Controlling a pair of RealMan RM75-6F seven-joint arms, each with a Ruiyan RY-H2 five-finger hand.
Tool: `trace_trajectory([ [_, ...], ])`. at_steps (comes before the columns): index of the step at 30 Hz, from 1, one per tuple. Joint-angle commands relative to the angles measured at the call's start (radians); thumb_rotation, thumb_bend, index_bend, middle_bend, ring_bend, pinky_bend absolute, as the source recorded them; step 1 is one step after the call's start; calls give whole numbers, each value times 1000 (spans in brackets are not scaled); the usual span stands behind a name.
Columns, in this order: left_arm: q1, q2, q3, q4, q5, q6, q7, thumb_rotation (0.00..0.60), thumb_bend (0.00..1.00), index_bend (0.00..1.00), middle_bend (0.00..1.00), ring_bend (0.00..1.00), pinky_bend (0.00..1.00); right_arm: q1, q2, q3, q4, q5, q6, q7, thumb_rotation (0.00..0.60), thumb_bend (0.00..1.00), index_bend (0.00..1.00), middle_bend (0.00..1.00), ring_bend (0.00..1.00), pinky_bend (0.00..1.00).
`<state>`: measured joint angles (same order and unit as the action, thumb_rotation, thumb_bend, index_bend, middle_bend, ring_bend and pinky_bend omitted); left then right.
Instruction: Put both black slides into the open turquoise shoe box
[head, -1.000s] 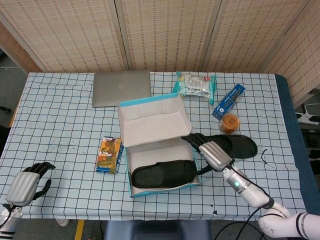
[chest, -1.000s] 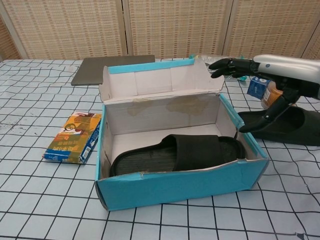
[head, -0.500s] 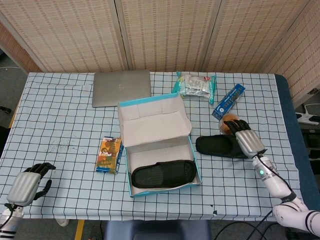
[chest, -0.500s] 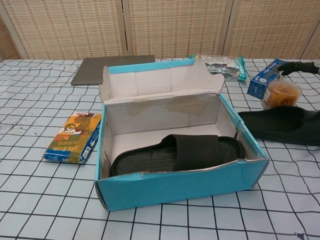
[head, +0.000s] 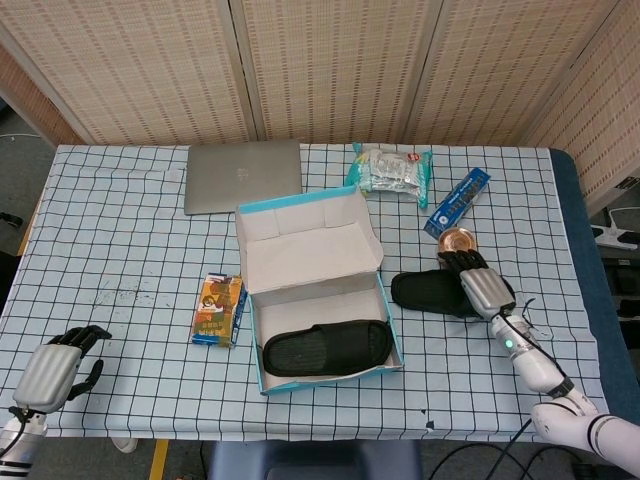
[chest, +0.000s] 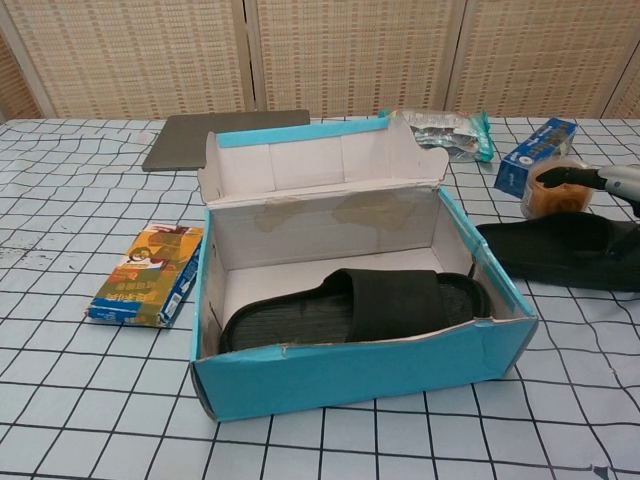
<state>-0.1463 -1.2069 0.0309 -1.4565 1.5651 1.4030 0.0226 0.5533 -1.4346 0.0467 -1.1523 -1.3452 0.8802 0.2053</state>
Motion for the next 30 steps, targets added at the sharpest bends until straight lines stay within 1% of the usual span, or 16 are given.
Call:
trace_trajectory([
  [1,0,1,0,-3,0,0,-3,600,472,311,276,271,426,-8,10,-2,-21,-13,19,-6,600,0,45,65,0,0],
  [13,-1,-1,-1,-1,-5,-5,-2,600,471,311,276,271,426,-40,64,-1,-125,-33,100,-118,600,0,46,65,0,0],
  [18,-1,-1,0,1,-2,-3,-1,600,472,311,276,271,426,-49,87,-9,-171,-36,101,-132,600,0,46,65,0,0],
  [24,-1,0,-1,1,-4,-5,-2,600,472,311,276,271,425,-50,92,-19,-179,-21,63,-132,600,0,46,65,0,0],
  [30,-1,0,-1,-1,-6,-5,-6,600,472,311,276,271,424,-54,73,-17,-147,-6,52,-136,600,0,46,65,0,0],
])
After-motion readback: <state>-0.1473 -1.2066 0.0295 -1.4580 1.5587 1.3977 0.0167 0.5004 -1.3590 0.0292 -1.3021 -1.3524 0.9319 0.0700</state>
